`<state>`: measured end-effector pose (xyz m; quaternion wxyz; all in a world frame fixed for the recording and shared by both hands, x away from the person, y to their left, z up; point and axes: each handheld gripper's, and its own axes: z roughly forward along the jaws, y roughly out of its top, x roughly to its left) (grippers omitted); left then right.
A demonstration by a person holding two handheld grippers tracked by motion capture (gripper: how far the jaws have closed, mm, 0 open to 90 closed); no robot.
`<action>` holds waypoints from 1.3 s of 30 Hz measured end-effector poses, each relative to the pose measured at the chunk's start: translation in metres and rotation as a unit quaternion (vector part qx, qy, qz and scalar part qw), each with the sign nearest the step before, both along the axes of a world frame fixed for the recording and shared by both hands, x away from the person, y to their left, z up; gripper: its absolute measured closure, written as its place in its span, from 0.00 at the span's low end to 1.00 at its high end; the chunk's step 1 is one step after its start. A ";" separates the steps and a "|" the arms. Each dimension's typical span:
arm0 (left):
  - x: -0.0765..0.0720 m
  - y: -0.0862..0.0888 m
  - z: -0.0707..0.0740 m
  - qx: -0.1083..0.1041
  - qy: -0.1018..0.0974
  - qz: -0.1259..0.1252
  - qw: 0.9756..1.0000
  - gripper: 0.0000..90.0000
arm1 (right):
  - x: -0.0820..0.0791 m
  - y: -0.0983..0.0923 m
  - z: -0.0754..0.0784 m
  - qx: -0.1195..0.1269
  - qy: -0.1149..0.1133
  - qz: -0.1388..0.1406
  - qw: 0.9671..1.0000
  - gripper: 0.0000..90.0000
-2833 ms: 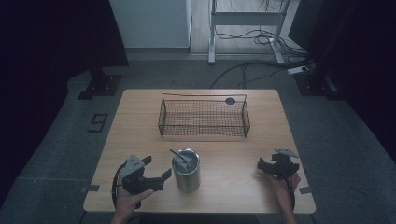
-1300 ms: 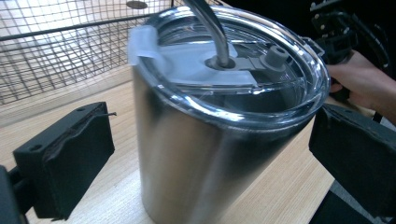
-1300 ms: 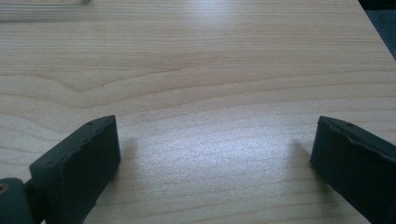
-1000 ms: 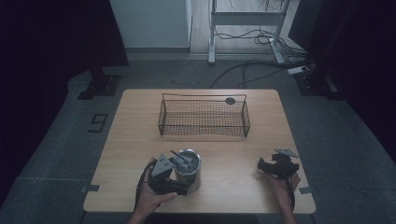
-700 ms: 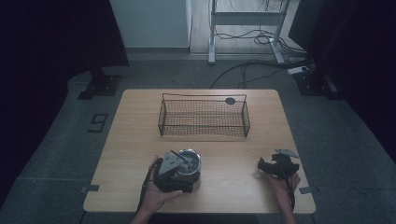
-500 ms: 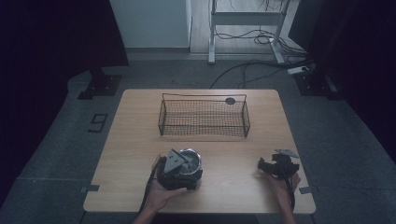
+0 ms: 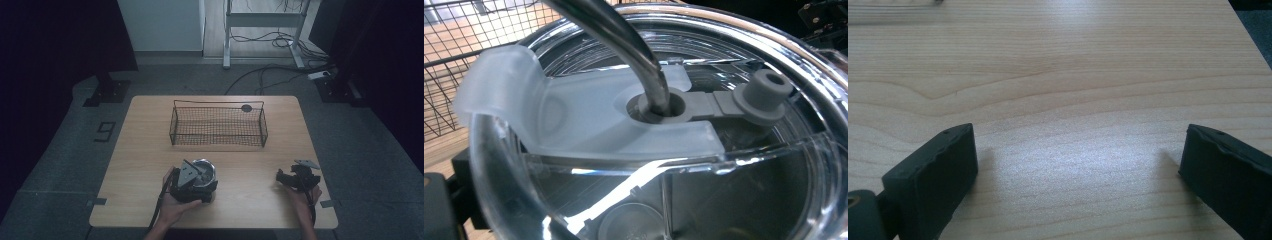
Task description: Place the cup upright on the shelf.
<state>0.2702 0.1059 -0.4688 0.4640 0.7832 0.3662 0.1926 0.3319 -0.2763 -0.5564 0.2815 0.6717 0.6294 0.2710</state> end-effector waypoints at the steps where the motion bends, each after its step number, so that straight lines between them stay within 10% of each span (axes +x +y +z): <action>1: 0.000 0.000 0.000 -0.001 0.000 -0.002 1.000 0.04 | 0.000 0.000 0.000 0.000 0.000 0.000 1.000 0.02; 39: 0.001 0.021 0.018 -0.029 -0.013 0.008 0.999 0.04 | -0.001 0.000 0.000 0.000 -0.001 -0.002 1.000 0.03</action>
